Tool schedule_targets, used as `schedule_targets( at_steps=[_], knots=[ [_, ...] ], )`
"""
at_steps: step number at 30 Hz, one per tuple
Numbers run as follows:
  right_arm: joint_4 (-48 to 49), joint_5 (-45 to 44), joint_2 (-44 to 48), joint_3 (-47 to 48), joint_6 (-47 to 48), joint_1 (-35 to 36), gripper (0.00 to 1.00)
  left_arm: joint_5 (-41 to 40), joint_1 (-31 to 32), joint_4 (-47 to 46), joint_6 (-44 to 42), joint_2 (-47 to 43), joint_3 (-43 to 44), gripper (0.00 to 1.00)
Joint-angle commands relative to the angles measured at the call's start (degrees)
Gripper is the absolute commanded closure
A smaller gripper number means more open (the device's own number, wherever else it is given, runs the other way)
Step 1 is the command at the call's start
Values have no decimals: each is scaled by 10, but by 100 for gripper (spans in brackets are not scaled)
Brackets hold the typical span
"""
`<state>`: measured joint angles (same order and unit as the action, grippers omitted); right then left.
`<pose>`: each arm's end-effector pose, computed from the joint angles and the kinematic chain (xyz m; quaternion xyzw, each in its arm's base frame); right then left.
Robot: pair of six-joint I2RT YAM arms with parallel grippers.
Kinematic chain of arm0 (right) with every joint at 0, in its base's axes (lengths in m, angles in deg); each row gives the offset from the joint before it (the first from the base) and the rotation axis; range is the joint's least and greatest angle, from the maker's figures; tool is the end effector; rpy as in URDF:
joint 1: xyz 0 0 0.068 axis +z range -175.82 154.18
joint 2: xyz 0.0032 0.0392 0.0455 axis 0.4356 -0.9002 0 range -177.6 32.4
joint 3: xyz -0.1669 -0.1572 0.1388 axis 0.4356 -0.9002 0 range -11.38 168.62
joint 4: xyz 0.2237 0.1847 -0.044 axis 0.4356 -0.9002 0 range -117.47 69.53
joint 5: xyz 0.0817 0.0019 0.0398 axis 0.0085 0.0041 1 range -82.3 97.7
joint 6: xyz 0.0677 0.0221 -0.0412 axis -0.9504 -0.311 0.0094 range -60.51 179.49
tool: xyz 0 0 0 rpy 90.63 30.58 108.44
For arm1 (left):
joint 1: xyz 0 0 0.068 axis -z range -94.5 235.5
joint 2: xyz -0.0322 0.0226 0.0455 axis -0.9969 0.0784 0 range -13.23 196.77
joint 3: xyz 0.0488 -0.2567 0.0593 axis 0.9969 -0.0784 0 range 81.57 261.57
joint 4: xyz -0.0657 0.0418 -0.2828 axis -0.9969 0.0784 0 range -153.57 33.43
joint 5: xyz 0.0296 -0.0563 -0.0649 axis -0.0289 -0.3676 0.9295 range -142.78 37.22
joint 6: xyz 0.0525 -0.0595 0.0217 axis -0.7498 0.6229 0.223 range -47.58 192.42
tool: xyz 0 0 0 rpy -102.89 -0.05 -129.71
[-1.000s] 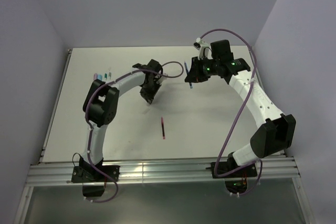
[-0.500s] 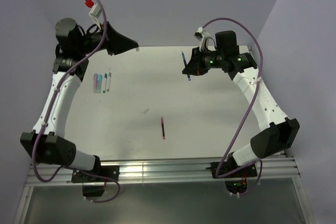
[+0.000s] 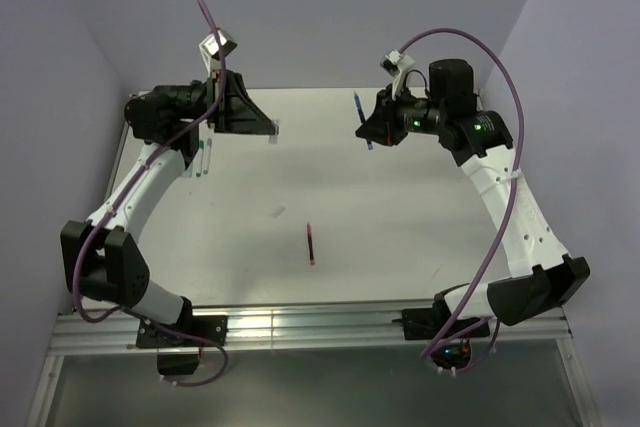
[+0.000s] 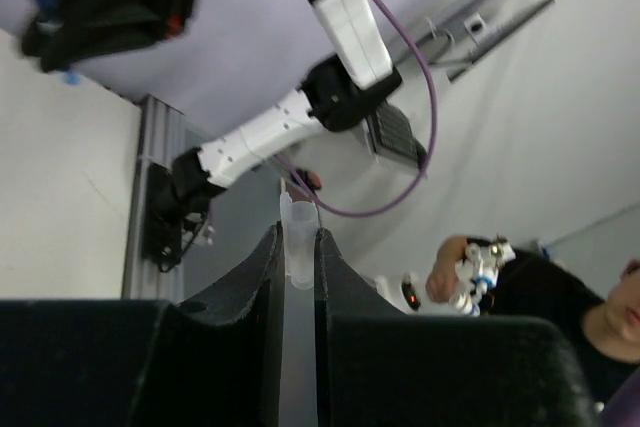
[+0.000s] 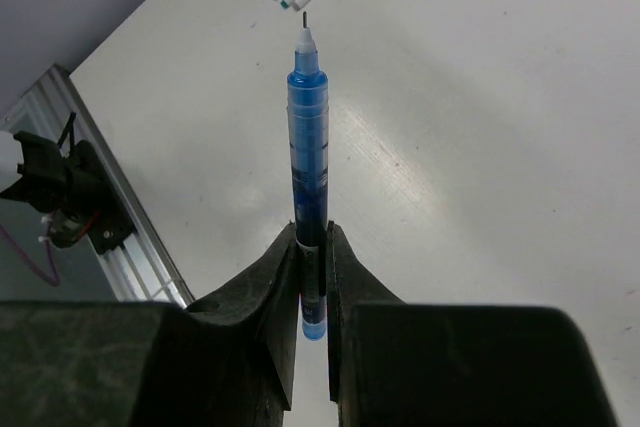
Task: Insert the pens into the pen caps
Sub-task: Insert the pen cap onto the pen.
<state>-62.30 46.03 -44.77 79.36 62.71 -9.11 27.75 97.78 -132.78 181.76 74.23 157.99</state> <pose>0.3072 0.1386 0.4282 -0.3062 0.7694 0.3367 0.4482 0.3161 -0.1411 0.4506 0.2549 0.6043 -0.7270 0.2032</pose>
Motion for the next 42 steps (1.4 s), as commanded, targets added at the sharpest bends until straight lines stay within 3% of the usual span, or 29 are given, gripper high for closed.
schedule_targets(
  at_steps=[1, 4, 11, 23, 30, 33, 37, 42],
  knots=[
    [3, 15, 16, -2, 20, -2, 100, 36, 50, -355, 13, -62, -18, 100],
    [3, 37, 18, -4, 19, 3, 100, 24, 64, -316, -18, -79, -41, 100],
    [0, 55, 32, -8, 32, 29, 100, 8, 68, -375, 14, -86, -40, 100],
    [-40, 31, 23, 25, 74, 63, 100, 88, 130, -374, -57, -124, -77, 100],
    [-56, 4, 24, 40, 86, 77, 100, 167, 139, -371, -163, -150, -109, 100],
    [-60, -3, 21, 44, 88, 79, 100, 167, 93, -371, -214, -156, -112, 100],
    [-63, -6, 19, 46, 90, 81, 100, 169, -21, -368, -296, -144, -81, 100],
    [-64, -11, 16, 51, 86, 85, 100, 167, -70, -370, -394, -146, -70, 100]
  ],
)
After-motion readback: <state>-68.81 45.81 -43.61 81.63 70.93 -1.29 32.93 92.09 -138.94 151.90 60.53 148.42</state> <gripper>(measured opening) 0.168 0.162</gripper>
